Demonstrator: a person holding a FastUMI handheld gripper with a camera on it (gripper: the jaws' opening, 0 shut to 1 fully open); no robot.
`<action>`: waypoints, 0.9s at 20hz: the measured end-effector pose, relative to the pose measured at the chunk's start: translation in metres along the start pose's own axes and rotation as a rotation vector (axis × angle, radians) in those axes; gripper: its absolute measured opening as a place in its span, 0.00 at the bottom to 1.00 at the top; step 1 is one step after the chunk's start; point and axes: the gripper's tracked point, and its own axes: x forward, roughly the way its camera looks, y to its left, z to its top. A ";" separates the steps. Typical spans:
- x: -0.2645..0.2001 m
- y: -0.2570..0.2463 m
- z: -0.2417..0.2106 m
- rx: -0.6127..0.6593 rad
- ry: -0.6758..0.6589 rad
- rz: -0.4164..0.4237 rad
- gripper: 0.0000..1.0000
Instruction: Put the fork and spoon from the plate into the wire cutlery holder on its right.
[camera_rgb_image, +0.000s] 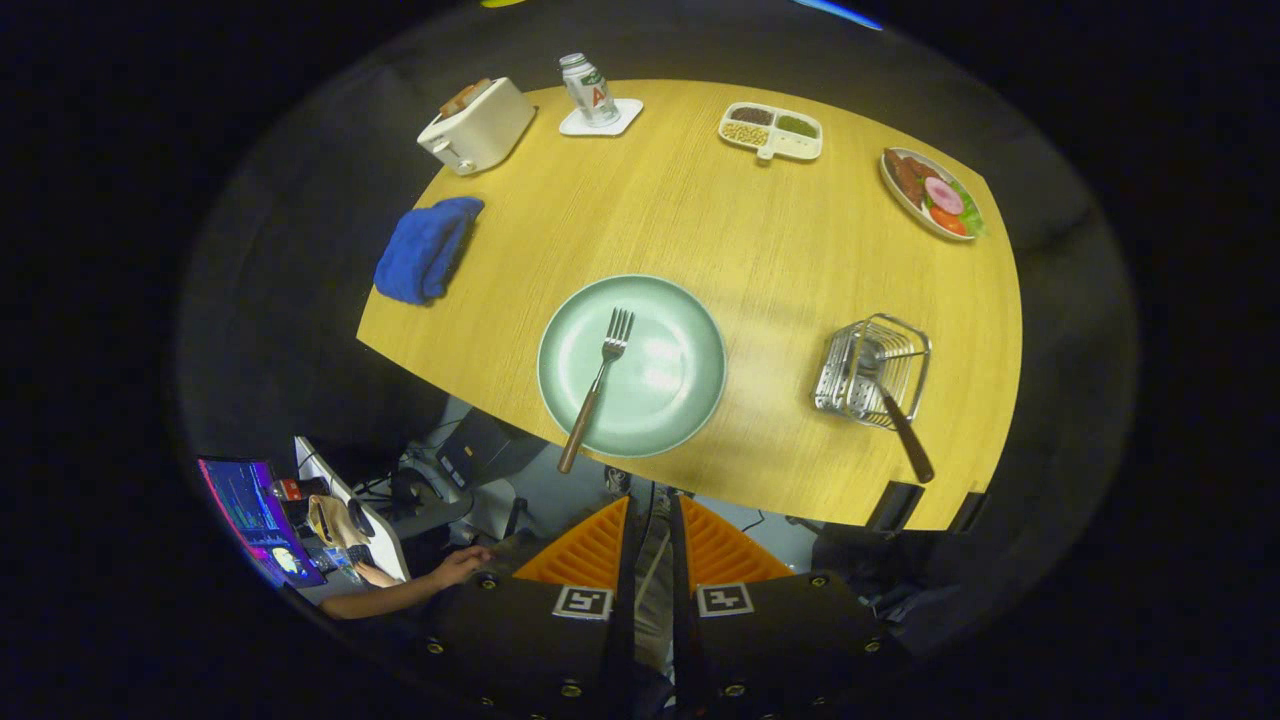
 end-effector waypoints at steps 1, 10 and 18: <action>0.009 0.008 -0.004 -0.009 0.019 0.008 0.18; 0.084 0.052 -0.017 -0.013 0.082 0.036 0.27; 0.146 0.076 -0.019 0.083 0.126 0.054 0.33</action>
